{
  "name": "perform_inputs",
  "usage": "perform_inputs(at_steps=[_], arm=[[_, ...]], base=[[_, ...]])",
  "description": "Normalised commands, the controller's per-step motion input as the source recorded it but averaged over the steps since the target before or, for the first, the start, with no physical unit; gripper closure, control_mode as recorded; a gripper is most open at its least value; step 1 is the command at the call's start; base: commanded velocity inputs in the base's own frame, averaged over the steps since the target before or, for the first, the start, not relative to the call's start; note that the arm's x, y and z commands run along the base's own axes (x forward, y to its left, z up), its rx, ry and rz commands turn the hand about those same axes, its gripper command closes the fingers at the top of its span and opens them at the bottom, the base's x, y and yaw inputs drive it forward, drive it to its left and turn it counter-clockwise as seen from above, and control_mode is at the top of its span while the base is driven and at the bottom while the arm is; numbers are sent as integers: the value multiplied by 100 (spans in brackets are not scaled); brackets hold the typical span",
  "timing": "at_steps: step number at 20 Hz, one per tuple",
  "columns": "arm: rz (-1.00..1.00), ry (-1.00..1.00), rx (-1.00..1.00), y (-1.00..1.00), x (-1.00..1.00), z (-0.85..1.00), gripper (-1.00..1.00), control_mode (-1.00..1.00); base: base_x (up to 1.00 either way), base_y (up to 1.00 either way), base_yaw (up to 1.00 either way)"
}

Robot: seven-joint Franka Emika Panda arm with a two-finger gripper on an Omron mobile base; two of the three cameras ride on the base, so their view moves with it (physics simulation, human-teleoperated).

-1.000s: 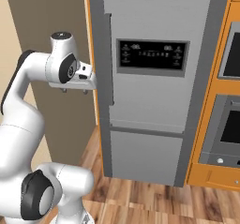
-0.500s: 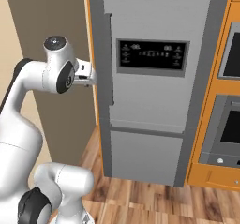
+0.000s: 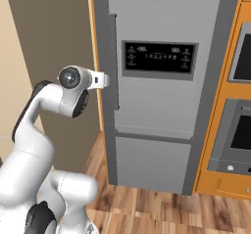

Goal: Retrieve the fish from the fridge and place it on the saucepan with marinade on the stove.

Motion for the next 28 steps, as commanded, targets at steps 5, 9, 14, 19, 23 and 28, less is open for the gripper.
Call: perform_inputs(at_steps=[5, 9, 14, 19, 23, 28], arm=[[0, -38, 10, 0, 66, 0, -100, -100], [0, -28, 5, 0, 53, 0, -100, -100], [-3, -5, 0, 5, 18, 0, -100, -100], [-2, 0, 0, 0, 30, 0, -100, -100], [-2, 0, 0, 0, 48, 0, -100, -100], [0, 0, 0, 0, 43, 0, -100, -100]], base=[[0, 0, 0], [0, 0, 0], [0, 0, 0], [0, 0, 0], [0, 0, 0], [0, 0, 0]])
